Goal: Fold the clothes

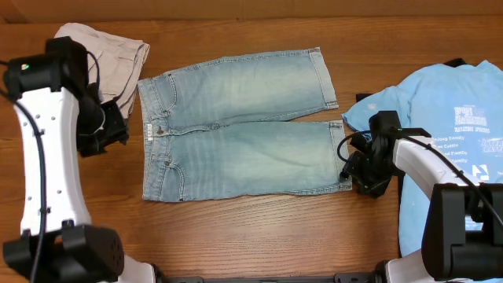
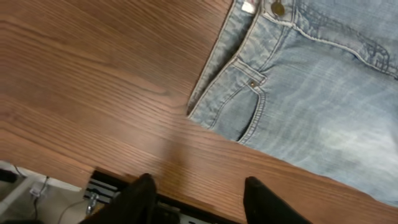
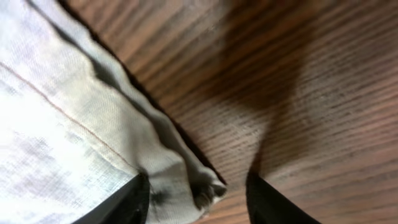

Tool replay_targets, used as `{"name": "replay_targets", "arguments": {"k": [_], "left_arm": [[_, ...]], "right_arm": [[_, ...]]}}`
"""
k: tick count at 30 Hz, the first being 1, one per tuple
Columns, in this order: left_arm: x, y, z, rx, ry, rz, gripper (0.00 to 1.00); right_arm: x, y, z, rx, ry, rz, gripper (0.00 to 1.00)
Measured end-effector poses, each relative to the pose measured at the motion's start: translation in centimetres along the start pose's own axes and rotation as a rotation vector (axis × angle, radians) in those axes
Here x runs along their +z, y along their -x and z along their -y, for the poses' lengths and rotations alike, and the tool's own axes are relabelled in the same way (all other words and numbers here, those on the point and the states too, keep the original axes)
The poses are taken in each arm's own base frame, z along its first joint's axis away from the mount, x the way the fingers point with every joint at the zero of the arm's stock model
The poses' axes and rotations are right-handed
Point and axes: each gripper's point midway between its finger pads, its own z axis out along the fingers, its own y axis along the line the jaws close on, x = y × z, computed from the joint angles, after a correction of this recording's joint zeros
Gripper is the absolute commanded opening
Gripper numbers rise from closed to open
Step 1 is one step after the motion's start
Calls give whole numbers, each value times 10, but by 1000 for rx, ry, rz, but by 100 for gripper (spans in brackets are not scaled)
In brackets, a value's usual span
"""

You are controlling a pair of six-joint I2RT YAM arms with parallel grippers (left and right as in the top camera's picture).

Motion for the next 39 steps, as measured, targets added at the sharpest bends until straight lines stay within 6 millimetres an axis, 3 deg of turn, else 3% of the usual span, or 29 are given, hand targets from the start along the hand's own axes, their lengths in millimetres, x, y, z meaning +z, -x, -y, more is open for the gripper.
{"name": "replay_targets", "arguments": {"k": [2,5,6,9,13,17,22,31,39], "left_arm": [[-5,-6,-5,-18,5,37,61],[-6,-19,-11,-41,9,70,63],[-2,-23,-13,-48,10,71,64],[20,-34,-15,-58,11,41,73],[65,-51,-9,-66,-15,-56,74],[107,-68,2,-45,-84,-128,80],[141,-83,7,-38,-130,-165,86],[186,-79,5,-65,-129,-82,71],[213,-67,0,-100,-101,-22,66]], "right_arm": [[0,1,-2,0,10,5,39],[0,-3,-2,4,16,-15,59],[0,-5,-2,13,16,-23,58],[1,-10,0,13,7,-44,38],[2,-13,1,22,10,-54,19],[2,-13,-1,38,17,-57,17],[2,-11,-2,38,24,-51,17],[2,-6,-6,30,42,-30,17],[2,-6,-6,30,42,-30,17]]}}
